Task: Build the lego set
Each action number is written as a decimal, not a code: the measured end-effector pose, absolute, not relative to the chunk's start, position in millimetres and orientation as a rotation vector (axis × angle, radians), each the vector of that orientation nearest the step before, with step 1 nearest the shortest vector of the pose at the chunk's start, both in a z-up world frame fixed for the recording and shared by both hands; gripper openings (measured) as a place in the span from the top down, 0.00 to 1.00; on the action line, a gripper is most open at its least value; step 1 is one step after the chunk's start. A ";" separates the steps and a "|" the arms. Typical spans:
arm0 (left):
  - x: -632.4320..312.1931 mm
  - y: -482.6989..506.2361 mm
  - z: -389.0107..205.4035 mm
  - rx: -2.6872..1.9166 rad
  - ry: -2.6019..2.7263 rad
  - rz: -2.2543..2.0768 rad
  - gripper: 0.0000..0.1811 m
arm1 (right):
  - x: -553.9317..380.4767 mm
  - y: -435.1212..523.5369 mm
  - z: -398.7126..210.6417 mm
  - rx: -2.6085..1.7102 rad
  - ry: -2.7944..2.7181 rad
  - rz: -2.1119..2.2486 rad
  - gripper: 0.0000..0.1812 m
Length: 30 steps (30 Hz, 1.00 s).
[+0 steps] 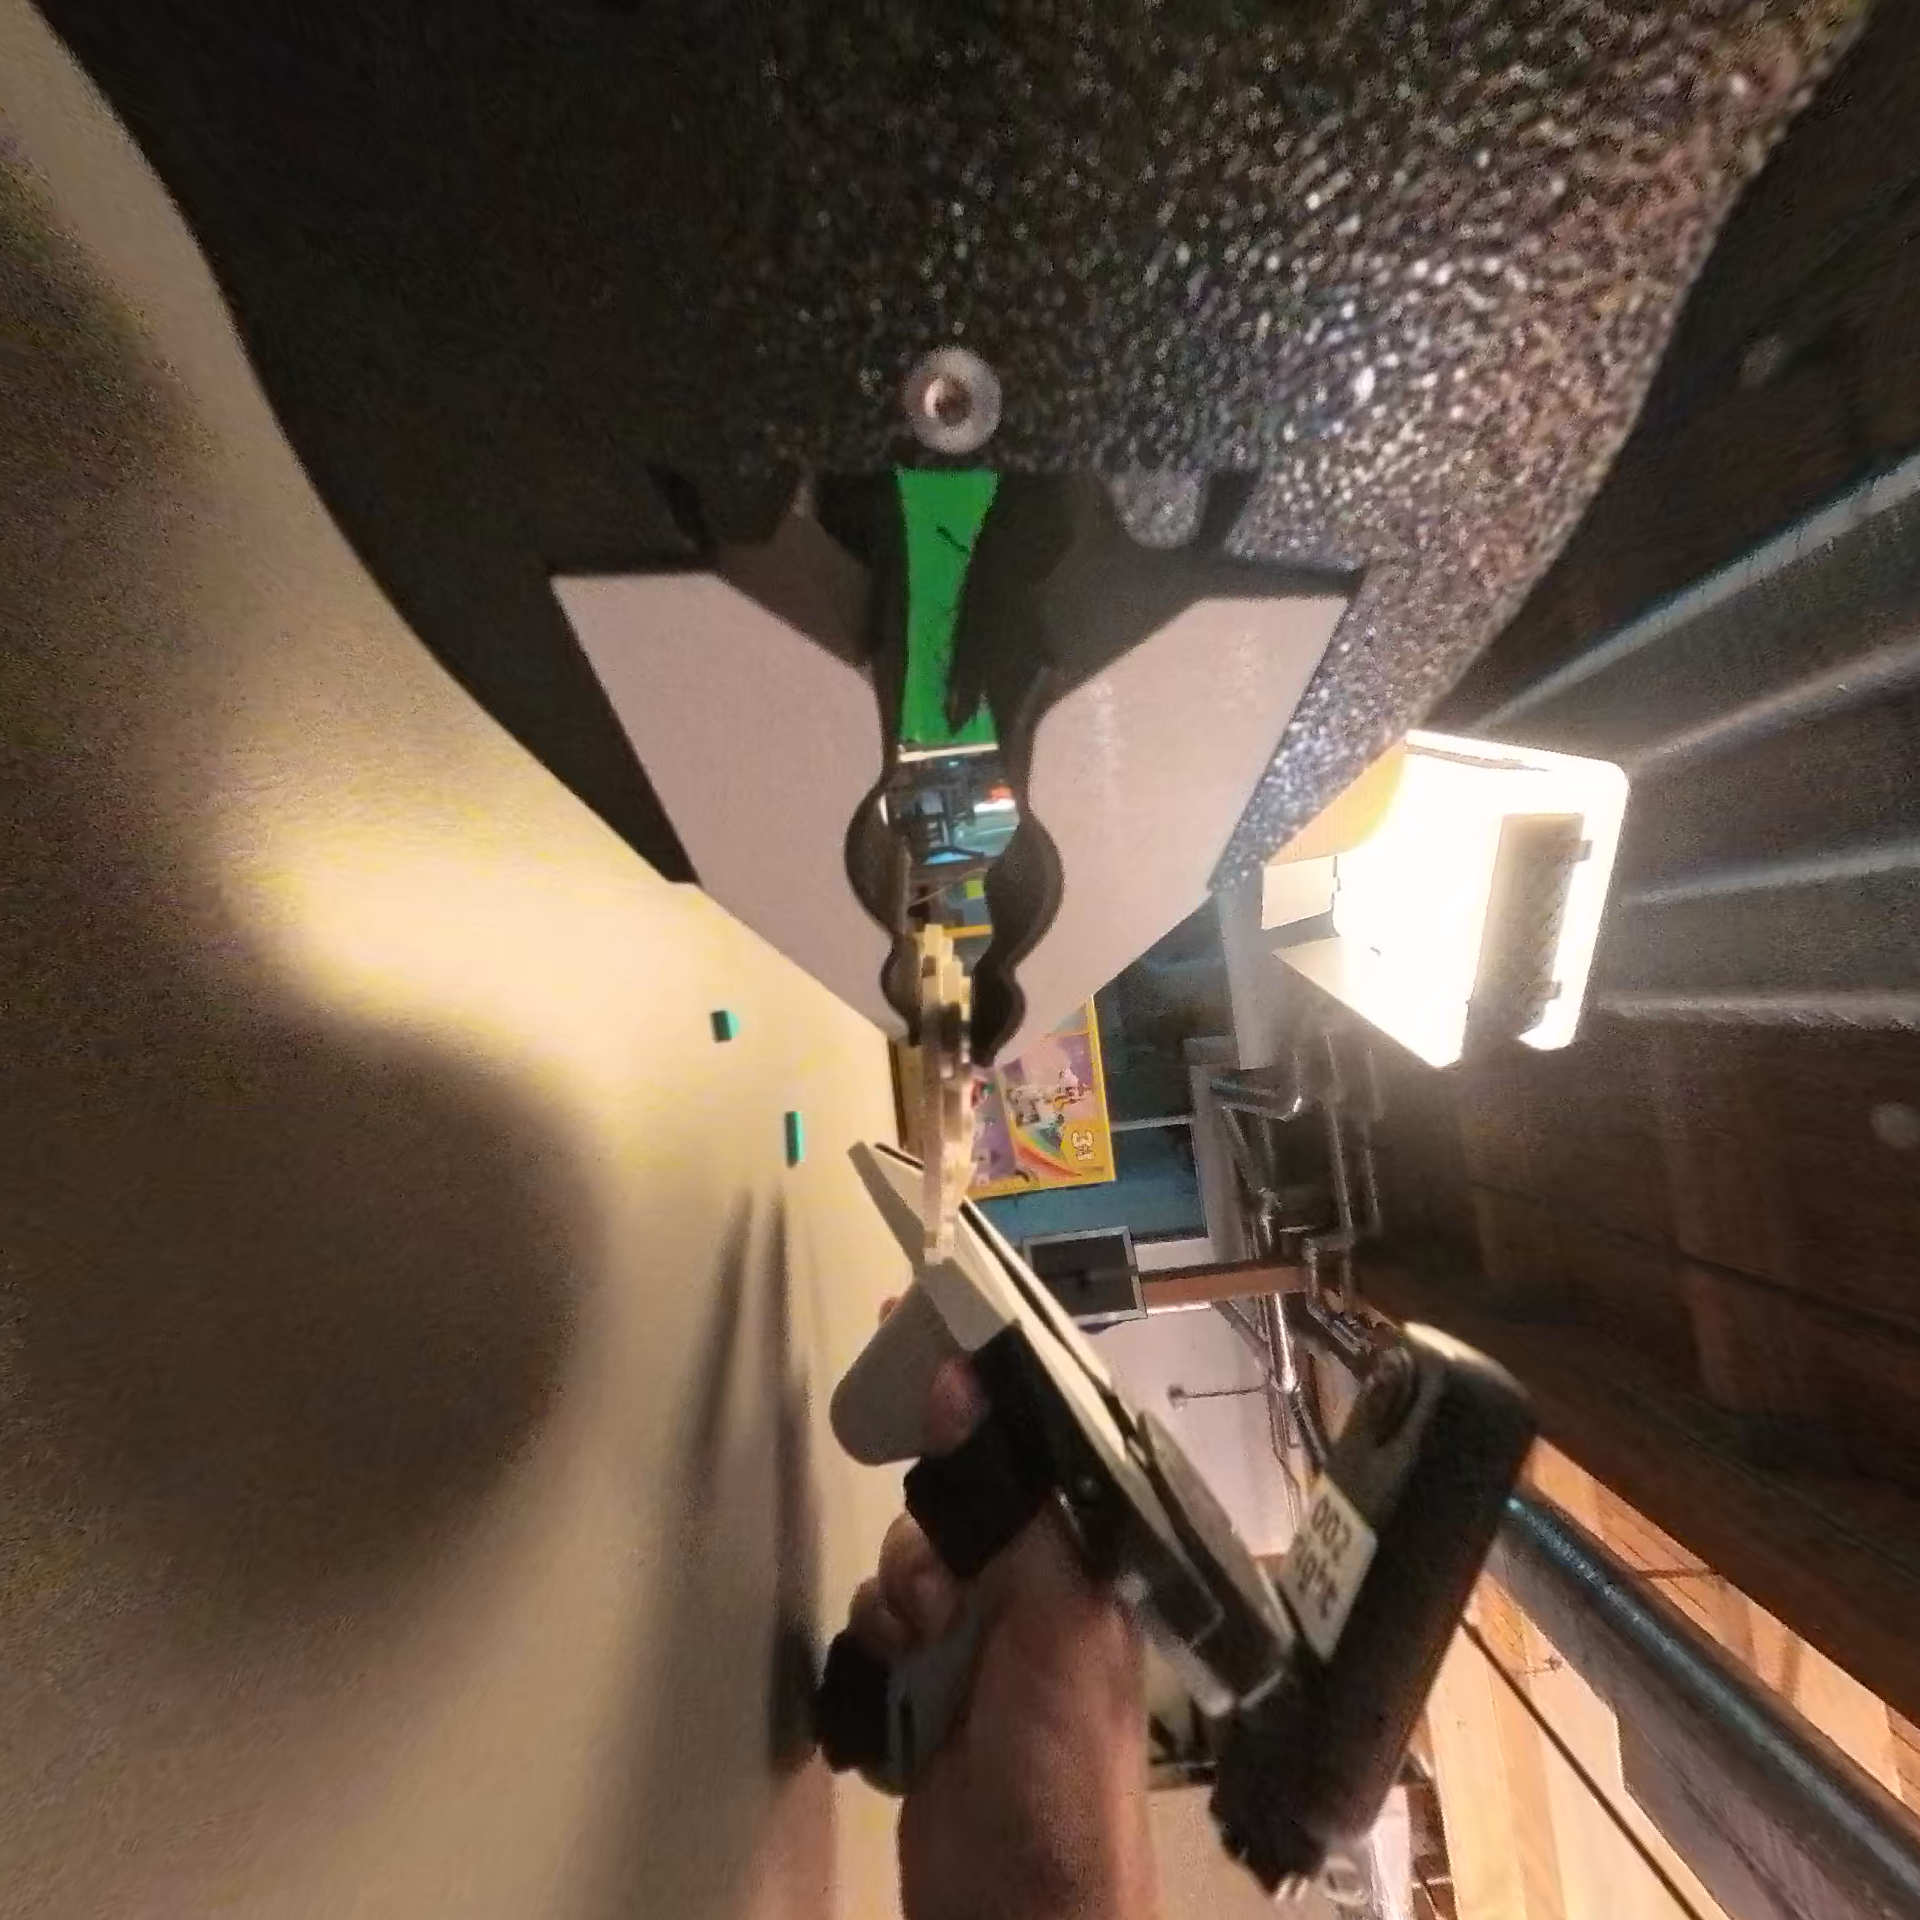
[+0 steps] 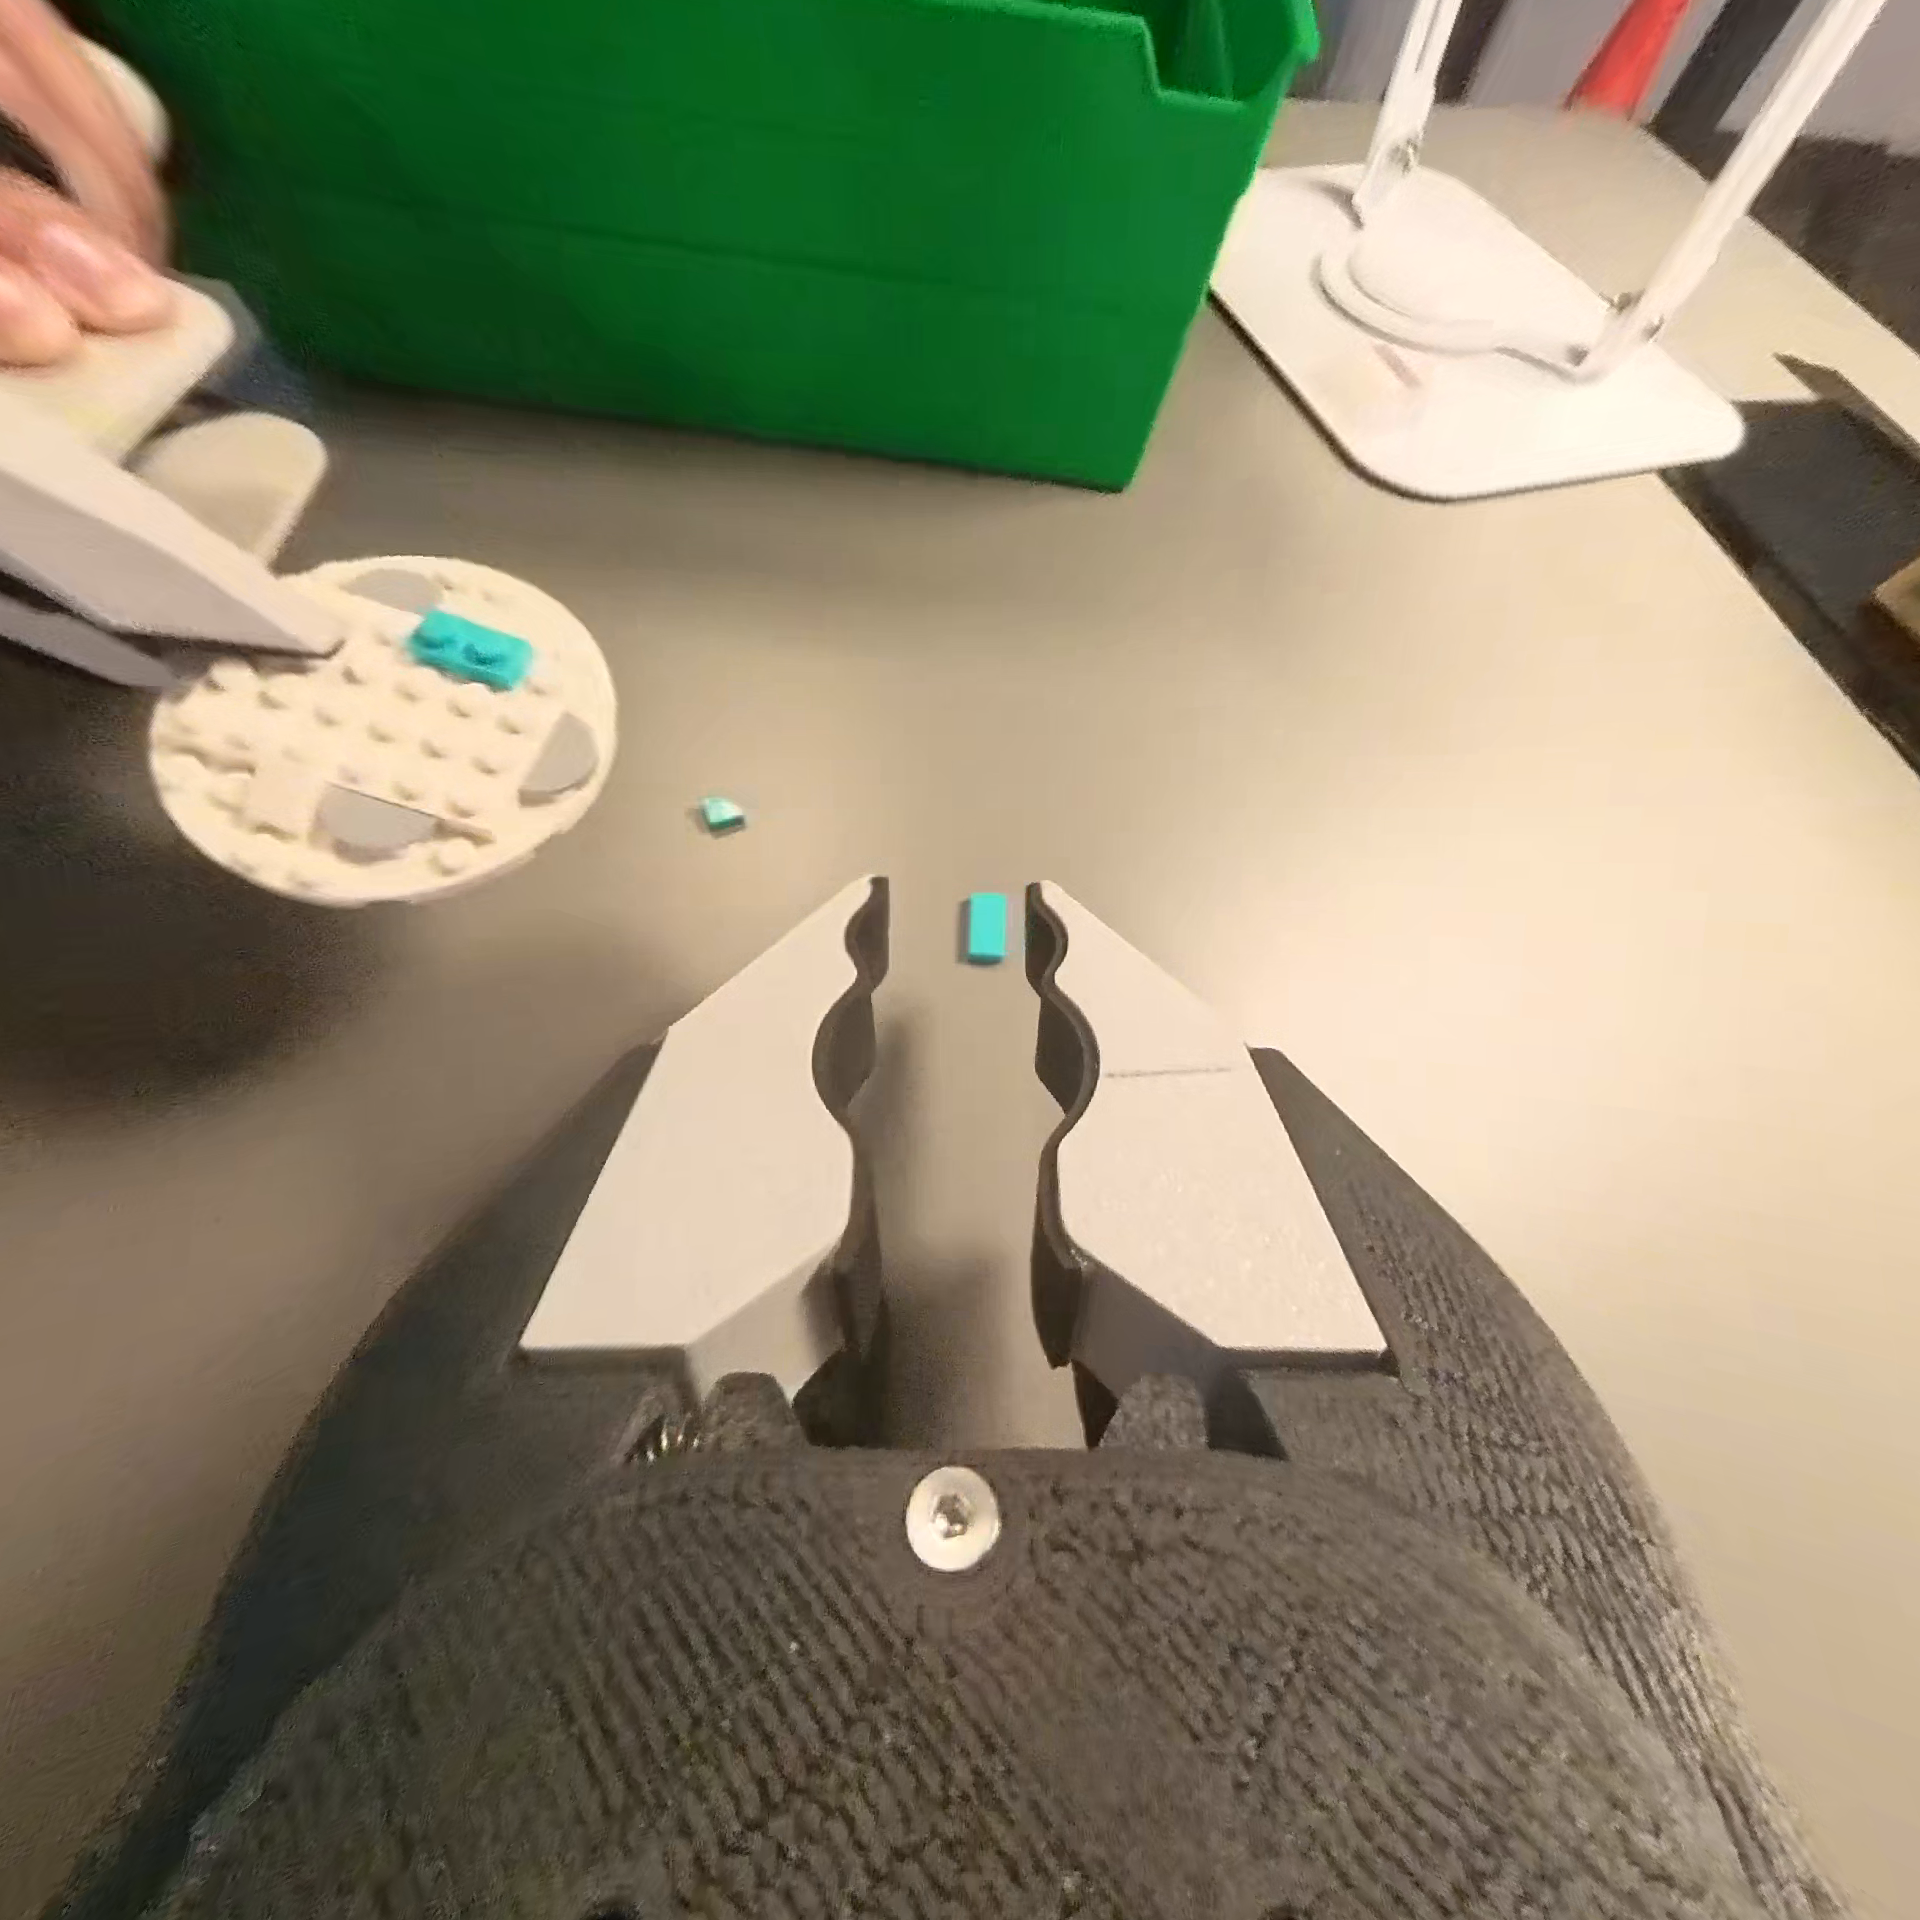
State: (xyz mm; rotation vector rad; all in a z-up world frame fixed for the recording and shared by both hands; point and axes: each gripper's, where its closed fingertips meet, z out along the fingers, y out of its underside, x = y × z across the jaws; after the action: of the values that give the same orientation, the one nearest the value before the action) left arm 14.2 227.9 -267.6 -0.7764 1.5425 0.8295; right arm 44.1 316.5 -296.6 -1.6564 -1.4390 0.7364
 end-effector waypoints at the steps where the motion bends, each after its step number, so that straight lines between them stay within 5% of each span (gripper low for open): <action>1: 15.3 227.0 -272.7 -0.789 1.554 0.819 0.97 | 42.5 316.5 -301.7 -1.685 -1.464 0.736 0.86; 24: 17.3 249.8 -282.7 -0.942 1.544 1.185 0.97 | 38.9 325.6 -320.0 -1.866 -1.456 0.708 0.96; 30: 18.9 245.5 -277.3 -0.965 1.478 1.221 0.97 | 20.7 284.4 -267.9 -1.775 -1.382 0.998 0.97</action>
State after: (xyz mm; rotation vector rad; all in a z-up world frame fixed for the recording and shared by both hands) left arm 18.9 245.5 -277.3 -0.9649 1.4779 1.2207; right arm 20.7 284.4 -267.9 -1.7748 -1.3820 0.9979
